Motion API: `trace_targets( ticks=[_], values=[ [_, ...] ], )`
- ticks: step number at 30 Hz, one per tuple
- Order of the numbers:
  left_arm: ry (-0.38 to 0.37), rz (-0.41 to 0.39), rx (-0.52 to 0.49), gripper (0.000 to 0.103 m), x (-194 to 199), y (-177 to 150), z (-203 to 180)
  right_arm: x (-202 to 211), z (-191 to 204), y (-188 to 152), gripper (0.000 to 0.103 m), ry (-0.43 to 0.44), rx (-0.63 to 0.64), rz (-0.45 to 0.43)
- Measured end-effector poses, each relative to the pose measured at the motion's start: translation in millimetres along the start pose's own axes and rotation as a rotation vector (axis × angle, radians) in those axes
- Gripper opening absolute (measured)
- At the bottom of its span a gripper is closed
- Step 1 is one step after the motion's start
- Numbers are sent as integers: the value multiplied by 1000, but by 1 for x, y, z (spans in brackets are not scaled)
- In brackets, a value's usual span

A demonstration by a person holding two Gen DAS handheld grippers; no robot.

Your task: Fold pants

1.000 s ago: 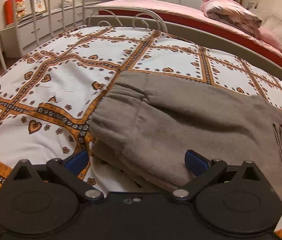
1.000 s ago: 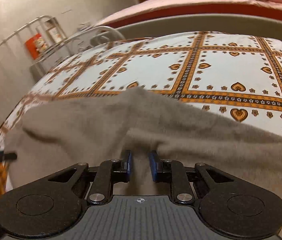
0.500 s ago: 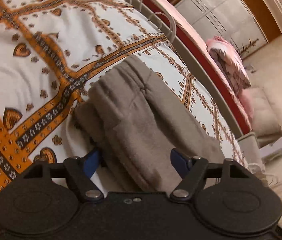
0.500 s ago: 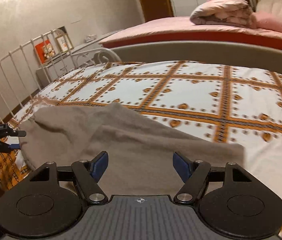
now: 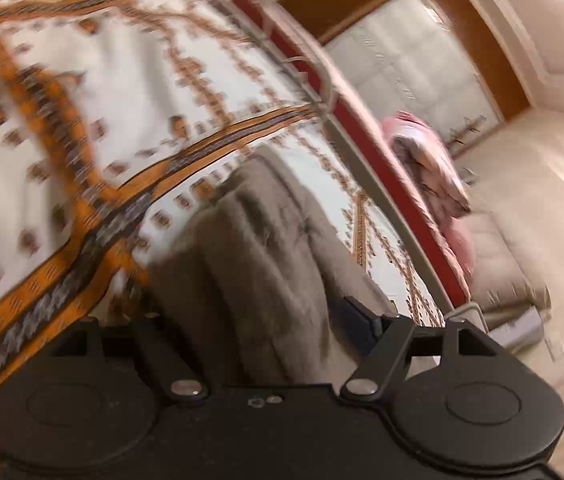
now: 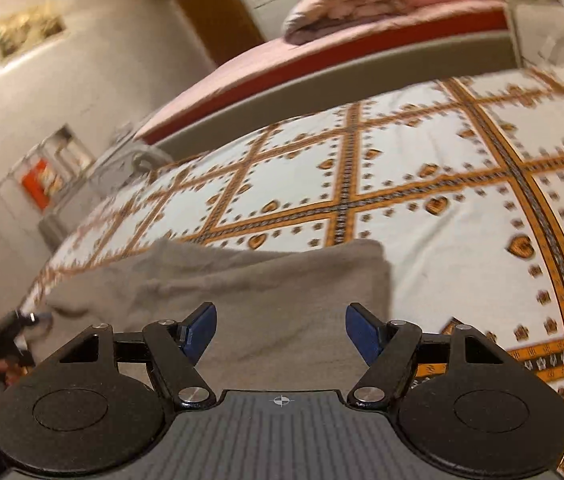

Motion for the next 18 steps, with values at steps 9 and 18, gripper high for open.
trace_targets(
  ticks=[9, 18],
  values=[
    [4, -70, -229, 26, 29, 4, -75, 11, -37, 15, 71, 8, -197, -44],
    [-158, -53, -610, 26, 14, -58, -260, 34, -68, 25, 71, 24, -367, -124]
  ],
)
Point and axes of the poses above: each gripper's, at about its wrist camera, not at the fingertips, and x roughly against the way its jaws point, z to its left, y to its top, the point moved 2 cm from there along -x, roughly the way its jaws point, and after that the axes turned 2 degrees about -x, right-handed, at the moved point
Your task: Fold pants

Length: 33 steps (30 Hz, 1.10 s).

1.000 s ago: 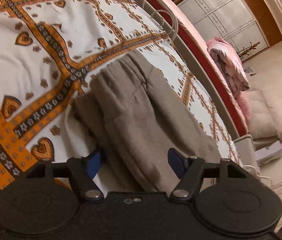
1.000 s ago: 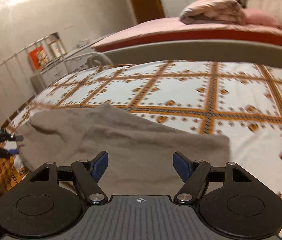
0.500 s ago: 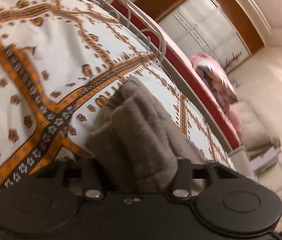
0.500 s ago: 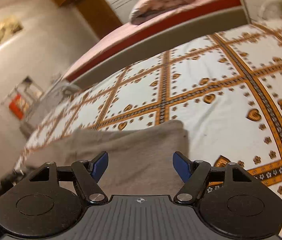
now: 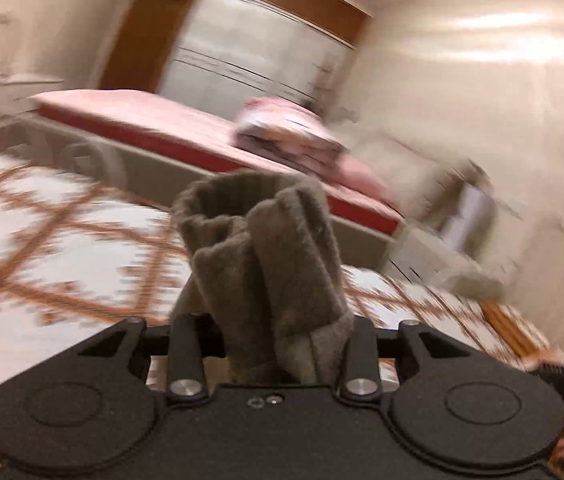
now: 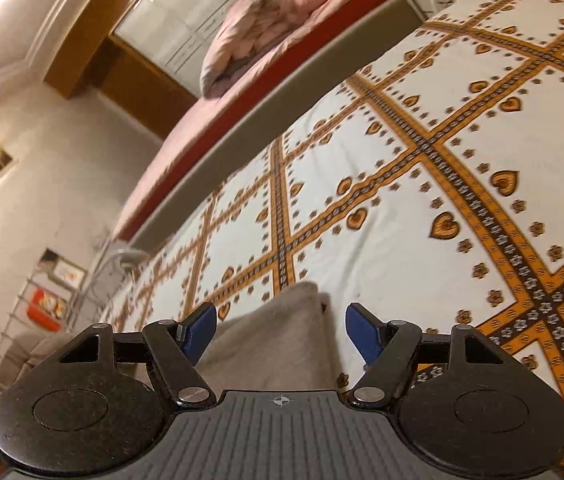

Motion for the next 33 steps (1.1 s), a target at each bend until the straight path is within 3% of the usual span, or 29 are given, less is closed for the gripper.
trace_targets(
  ticks=[4, 8, 13, 15, 16, 17, 18, 19, 22, 24, 26, 30, 33],
  values=[
    [-66, 101, -142, 26, -50, -17, -80, 16, -12, 5, 71, -12, -13, -18],
    [-120, 183, -222, 26, -96, -42, -139, 33, -30, 12, 71, -26, -56, -31],
    [-139, 276, -329, 26, -133, -78, -185, 50, -44, 18, 71, -41, -76, -53],
    [-130, 326, -443, 29, -143, -99, -204, 55, -48, 20, 72, -46, -83, -54],
    [-132, 373, -510, 39, -147, -110, -214, 55, -49, 20, 71, -49, -85, -51],
    [-137, 427, -569, 55, -152, -123, -221, 55, -50, 20, 72, -53, -86, -47],
    [-138, 436, -612, 64, -149, -133, -224, 55, -51, 20, 72, -58, -89, -44],
    [-151, 429, -634, 85, -144, -134, -225, 55, -52, 21, 72, -59, -91, -43],
    [-268, 393, -554, 90, -122, -119, -215, 55, -46, 18, 71, -35, -81, -38],
    [-292, 363, -465, 93, -107, -104, -196, 54, -38, 16, 72, -8, -51, -27],
    [-257, 348, -379, 94, -94, -91, -163, 51, -25, 11, 71, 28, -11, -4],
    [-105, 354, -228, 94, -74, -73, -101, 35, 0, -6, 71, 137, 46, 101],
    [-51, 366, -80, 93, -60, -59, -59, 22, 14, -23, 71, 191, 70, 176]
  ],
)
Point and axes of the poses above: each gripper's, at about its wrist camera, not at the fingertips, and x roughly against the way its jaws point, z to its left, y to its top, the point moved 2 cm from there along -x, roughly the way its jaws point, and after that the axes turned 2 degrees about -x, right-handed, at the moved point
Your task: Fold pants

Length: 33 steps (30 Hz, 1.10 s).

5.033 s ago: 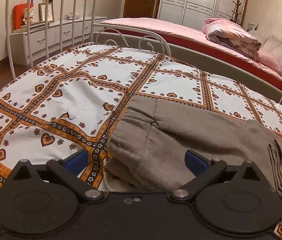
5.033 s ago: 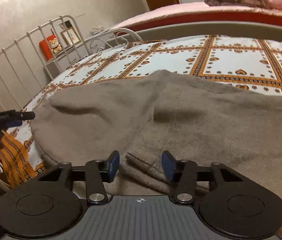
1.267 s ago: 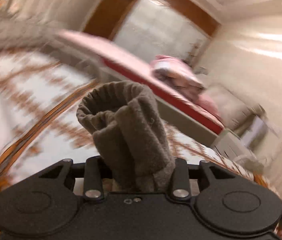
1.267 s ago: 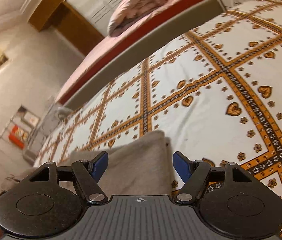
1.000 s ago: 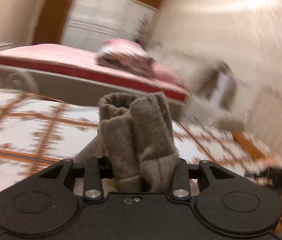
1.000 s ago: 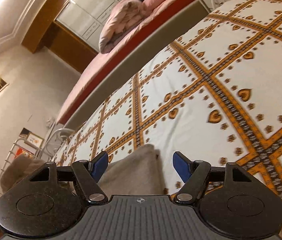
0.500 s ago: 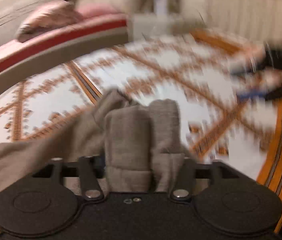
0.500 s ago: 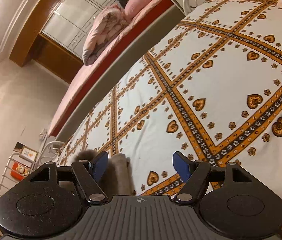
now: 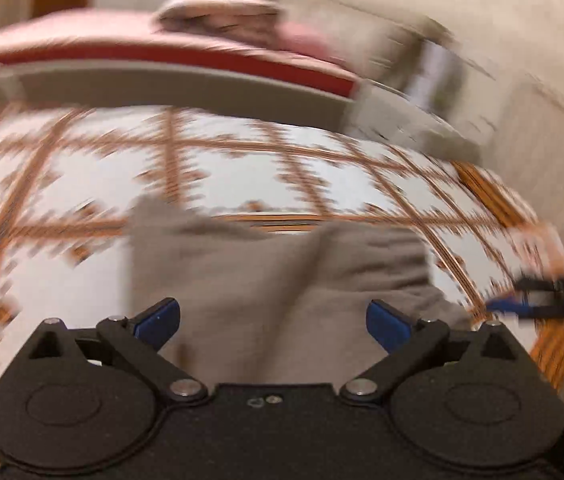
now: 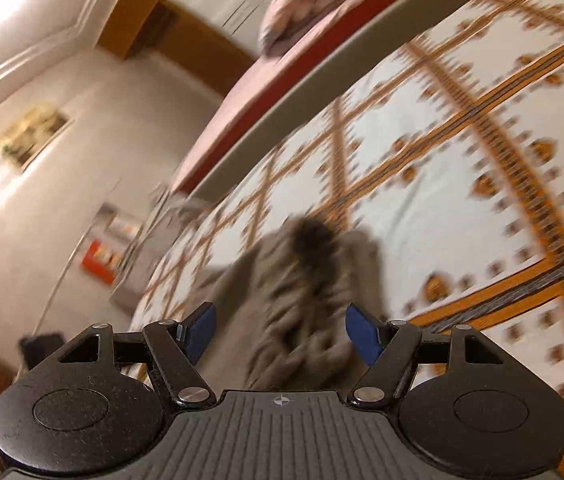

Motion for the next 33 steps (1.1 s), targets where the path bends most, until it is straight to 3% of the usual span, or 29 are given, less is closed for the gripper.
trace_targets(
  ticks=[5, 11, 12, 13, 16, 19, 21, 22, 23, 25, 27, 29, 30, 33],
  values=[
    [6, -6, 209, 93, 28, -6, 54, -21, 11, -16, 71, 15, 21, 67],
    [46, 31, 303, 93, 36, -16, 79, -56, 7, -23, 67, -11, -26, 120],
    [45, 29, 308, 93, 37, -17, 81, -62, 7, -23, 49, -24, -26, 118],
    [45, 28, 311, 93, 38, -18, 83, -68, 6, -22, 23, -30, -34, 129],
    [42, 29, 313, 93, 40, -21, 87, -77, 6, -21, 21, -51, -43, 132],
    [48, 32, 299, 93, 39, -21, 86, -60, 18, -17, 18, 17, -18, 48],
    [58, 24, 283, 93, 40, -20, 85, -39, 24, -11, 18, 78, 0, -26],
    [66, 22, 272, 93, 39, -19, 84, -36, 20, -9, 17, 56, 1, -36],
    [77, 21, 259, 93, 38, -18, 83, -39, 10, -8, 17, -2, -13, -21],
    [92, 25, 247, 93, 37, -18, 82, -58, -25, -13, 18, -149, -87, 92],
    [96, 27, 245, 93, 35, -18, 80, -54, -37, -12, 20, -86, -160, 69],
    [98, 29, 227, 93, 34, -18, 77, -43, -25, -8, 38, -101, -97, 26],
    [100, 30, 216, 93, 33, -19, 76, -34, -16, -6, 53, -141, -37, -28],
    [118, 43, 192, 94, 31, -19, 74, -16, 9, -4, 57, -102, 116, -130]
  ],
)
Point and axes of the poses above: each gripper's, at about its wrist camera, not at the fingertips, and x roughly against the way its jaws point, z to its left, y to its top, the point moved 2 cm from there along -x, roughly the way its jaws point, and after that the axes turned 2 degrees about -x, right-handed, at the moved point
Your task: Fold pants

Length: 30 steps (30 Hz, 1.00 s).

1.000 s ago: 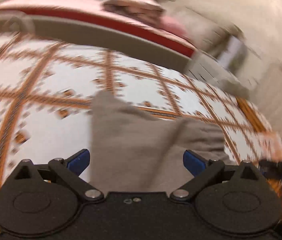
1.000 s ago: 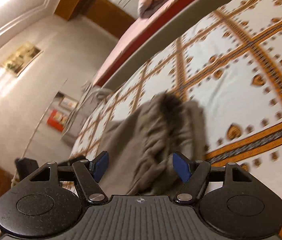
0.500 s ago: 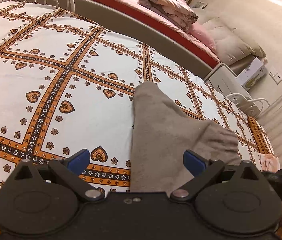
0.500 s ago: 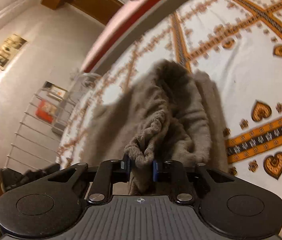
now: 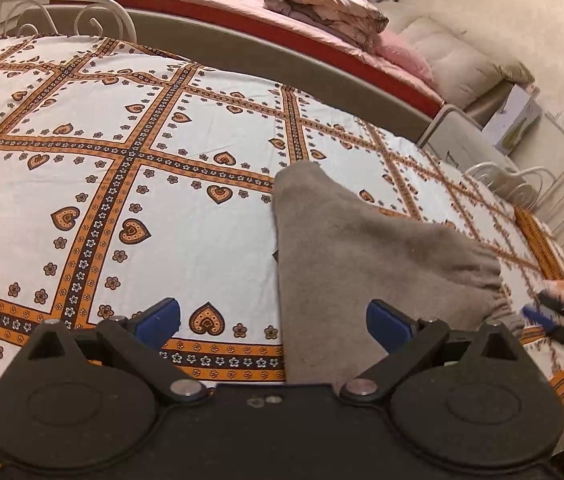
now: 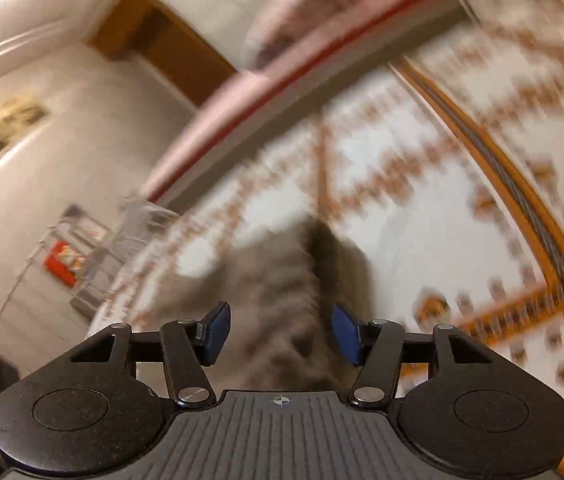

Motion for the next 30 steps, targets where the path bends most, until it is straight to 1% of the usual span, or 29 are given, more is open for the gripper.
trace_targets(
  ticks=[2, 4, 5, 6, 7, 8, 9, 10, 11, 12, 13, 15, 16, 18, 19, 21, 24, 26, 27, 28, 29, 30],
  values=[
    [8, 1, -4, 94, -1, 0, 0, -2, 15, -2, 57, 40, 62, -13],
    [14, 9, -3, 94, -4, 0, -1, -14, 21, -9, 57, 9, 122, 23],
    [15, 13, -6, 94, -5, 0, -2, -23, 25, -15, 57, -32, 169, 50],
    [16, 15, -13, 94, -6, 0, -3, -34, 27, -20, 57, -121, 231, 75],
    [19, 18, -22, 94, -7, -1, -5, -46, 25, -25, 58, -246, 283, 123],
    [24, 22, -32, 94, -9, -2, -6, -53, 19, -34, 59, -300, 283, 157],
    [28, 25, -41, 94, -10, -3, -8, -53, 10, -32, 62, -294, 218, 156],
    [30, 28, -49, 94, -11, -4, -8, -45, 2, -30, 62, -274, 150, 146],
    [32, 30, -53, 94, -12, -5, -8, -37, 0, -25, 62, -259, 114, 122],
    [33, 33, -51, 94, -14, -5, -7, -27, 3, -22, 62, -237, 110, 82],
    [31, 33, -45, 94, -15, -5, -5, -19, 6, -17, 62, -195, 112, 57],
    [27, 38, -28, 94, -20, -4, -3, -14, 7, -14, 62, -111, 88, 49],
    [22, 39, -19, 93, -22, -3, -2, -12, 8, -14, 62, -92, 87, 36],
    [-10, 33, 2, 93, -27, -1, -2, -16, 8, -16, 62, -92, 81, 59],
    [-28, 43, 18, 92, -31, -1, -2, -20, 3, -18, 62, -79, 39, 93],
    [-44, 75, 27, 90, -40, -2, -5, -32, -9, -12, 62, -54, -67, 144],
    [-64, 86, -4, 89, -46, -3, -11, -34, -21, -9, 62, -34, -148, 157],
    [-70, 97, -15, 89, -50, -3, -13, -30, -21, -5, 62, -32, -134, 145],
    [-78, 102, -15, 89, -52, -3, -13, -32, -22, -2, 64, -41, -122, 140],
    [-86, 109, -10, 90, -54, -4, -12, -33, -23, -2, 72, -70, -118, 143],
    [-99, 121, 4, 89, -58, -5, -10, -35, -27, -2, 75, -105, -130, 150],
    [-109, 131, 17, 89, -61, -6, -8, -37, -32, -4, 78, -109, -149, 165]
  ],
)
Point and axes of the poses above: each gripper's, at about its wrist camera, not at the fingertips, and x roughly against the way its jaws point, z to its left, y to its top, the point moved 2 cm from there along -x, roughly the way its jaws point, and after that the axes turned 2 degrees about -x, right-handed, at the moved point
